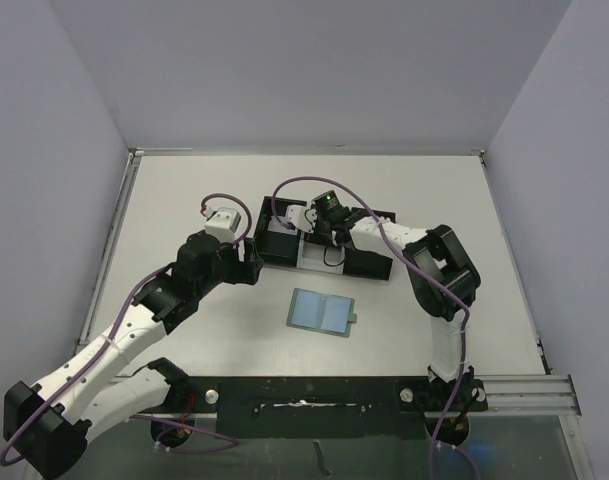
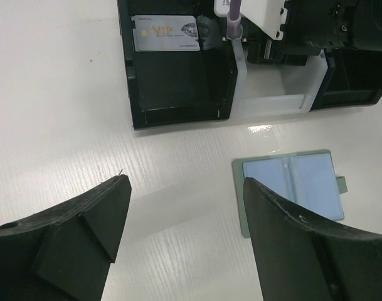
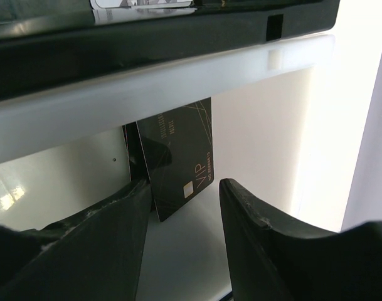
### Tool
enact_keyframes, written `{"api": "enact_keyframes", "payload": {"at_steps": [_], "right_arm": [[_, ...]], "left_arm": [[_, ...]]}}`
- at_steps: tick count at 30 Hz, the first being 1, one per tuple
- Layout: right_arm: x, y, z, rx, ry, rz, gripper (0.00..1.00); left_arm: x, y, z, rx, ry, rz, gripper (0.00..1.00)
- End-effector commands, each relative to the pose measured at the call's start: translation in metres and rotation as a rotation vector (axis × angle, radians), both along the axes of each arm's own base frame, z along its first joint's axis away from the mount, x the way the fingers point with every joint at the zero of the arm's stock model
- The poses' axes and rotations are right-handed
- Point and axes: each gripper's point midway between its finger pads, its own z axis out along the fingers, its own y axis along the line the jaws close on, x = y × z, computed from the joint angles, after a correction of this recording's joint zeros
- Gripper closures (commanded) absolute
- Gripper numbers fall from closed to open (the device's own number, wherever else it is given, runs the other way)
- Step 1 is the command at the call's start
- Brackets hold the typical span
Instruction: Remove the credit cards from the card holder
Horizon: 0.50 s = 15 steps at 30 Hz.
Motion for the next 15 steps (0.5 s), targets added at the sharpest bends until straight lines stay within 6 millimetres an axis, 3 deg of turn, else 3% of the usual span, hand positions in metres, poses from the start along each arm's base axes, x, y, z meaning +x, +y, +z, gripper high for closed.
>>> {"api": "enact_keyframes", "payload": {"at_steps": [1,15], "right_arm": [[0.016,0.008,0.037,0.085,-0.071,-0.02,0.51],[0.016,0.01,0.072,0.202,-0.13,-0.026,0.45]], "left_arm": [[0.007,-0.007,0.014,-0.026,-0.045,-0.022,0.28],[0.008,-0.011,0.005,-0.015,-0.007,-0.039,0.28]]}}
